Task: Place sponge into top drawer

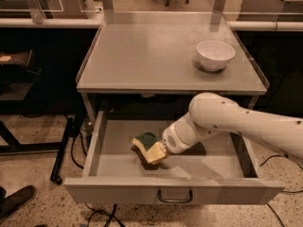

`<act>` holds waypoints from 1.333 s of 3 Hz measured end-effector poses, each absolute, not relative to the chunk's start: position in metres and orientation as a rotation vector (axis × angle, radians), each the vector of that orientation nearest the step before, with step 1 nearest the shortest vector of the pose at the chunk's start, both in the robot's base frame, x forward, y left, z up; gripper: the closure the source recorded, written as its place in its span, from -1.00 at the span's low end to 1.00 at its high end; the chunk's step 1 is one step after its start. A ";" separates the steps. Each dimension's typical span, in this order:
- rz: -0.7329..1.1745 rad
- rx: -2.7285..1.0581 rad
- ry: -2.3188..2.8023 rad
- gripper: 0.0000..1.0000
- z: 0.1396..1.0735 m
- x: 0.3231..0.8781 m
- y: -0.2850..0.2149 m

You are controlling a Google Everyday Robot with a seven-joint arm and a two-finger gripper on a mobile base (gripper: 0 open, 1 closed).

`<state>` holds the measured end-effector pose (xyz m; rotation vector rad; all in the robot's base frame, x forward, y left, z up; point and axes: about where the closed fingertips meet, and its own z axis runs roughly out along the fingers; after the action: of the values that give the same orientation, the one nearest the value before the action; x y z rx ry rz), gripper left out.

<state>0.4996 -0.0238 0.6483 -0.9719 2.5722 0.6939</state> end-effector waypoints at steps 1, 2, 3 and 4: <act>0.739 -0.967 2.566 1.00 0.625 0.502 -0.019; 0.748 -0.970 2.579 1.00 0.606 0.503 -0.016; 0.746 -0.969 2.589 1.00 0.604 0.505 -0.015; 0.746 -0.969 2.589 0.62 0.604 0.505 -0.015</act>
Offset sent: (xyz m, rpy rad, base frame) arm 0.0074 0.0094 -0.0650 0.0161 0.0442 0.0055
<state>0.5047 -0.0152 0.6038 -0.9692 2.5890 0.7464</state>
